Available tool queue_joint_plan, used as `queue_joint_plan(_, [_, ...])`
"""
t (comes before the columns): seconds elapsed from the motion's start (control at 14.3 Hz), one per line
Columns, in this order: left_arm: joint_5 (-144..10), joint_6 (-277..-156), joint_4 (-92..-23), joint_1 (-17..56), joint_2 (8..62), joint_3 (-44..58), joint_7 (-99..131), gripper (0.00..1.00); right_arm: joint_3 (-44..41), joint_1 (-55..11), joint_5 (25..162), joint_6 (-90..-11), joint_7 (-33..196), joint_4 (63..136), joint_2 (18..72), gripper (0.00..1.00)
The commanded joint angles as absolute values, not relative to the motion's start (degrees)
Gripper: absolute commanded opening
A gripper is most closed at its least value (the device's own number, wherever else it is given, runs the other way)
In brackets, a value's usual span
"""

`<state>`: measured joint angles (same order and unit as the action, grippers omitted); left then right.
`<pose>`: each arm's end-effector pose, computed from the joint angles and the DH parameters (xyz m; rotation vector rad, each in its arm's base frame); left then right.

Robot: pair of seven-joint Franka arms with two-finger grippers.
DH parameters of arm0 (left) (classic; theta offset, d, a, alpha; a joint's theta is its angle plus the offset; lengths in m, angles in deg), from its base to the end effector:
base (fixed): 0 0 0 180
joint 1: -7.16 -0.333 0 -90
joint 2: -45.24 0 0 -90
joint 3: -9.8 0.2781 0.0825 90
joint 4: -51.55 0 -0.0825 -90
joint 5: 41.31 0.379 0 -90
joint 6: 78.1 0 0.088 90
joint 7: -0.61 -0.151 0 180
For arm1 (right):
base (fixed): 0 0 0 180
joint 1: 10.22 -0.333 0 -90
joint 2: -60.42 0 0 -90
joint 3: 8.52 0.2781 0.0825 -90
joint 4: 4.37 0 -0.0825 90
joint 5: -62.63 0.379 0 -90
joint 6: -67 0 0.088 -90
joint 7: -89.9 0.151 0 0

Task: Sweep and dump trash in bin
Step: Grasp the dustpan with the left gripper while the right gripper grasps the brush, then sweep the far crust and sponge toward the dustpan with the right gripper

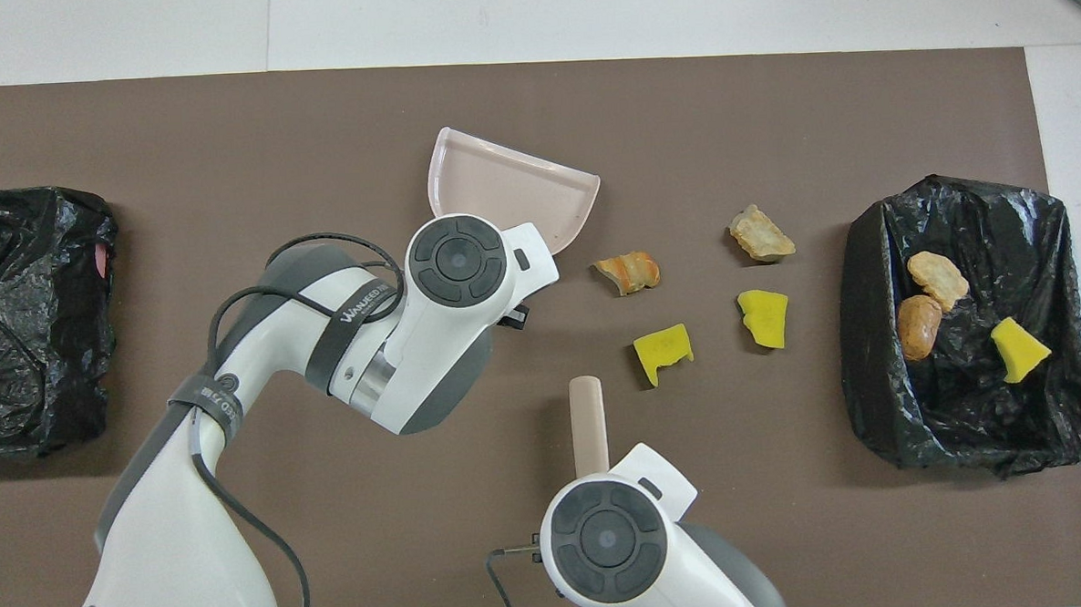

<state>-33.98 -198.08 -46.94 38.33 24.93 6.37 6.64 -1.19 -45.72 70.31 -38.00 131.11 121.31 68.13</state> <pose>0.5318 -0.3512 0.3065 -2.9447 0.8428 -0.0794 0.3339 0.3316 0.3480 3.0479 -0.0371 -0.3687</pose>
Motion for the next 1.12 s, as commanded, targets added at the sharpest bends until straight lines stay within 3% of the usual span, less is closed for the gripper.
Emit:
queue_joint_plan(0.0, [-33.0, -192.6, -47.7, 36.3, 28.3, 6.3, -6.5, 0.0, -0.8, -41.1, 71.2, -35.8, 124.0, 124.0, 72.2, 0.0])
queue_joint_plan(0.49, [-33.0, -178.2, -48.3, 32.7, 31.5, 6.3, -38.0, 0.0, -1.0, -28.2, 63.4, -35.0, 108.5, 122.1, 70.6, 0.0])
queue_joint_plan(0.77, [-33.2, -180.1, -53.1, 32.3, 34.7, 6.1, -43.5, 0.0, -0.9, -19.4, 52.4, -41.7, 100.9, 120.3, 66.6, 0.0])
queue_joint_plan(1.05, [-33.2, -192.3, -62.6, 33.1, 38.8, 6.1, -45.5, 0.0, -1.0, -13.8, 44.2, -50.2, 99.8, 117.9, 58.1, 0.0])
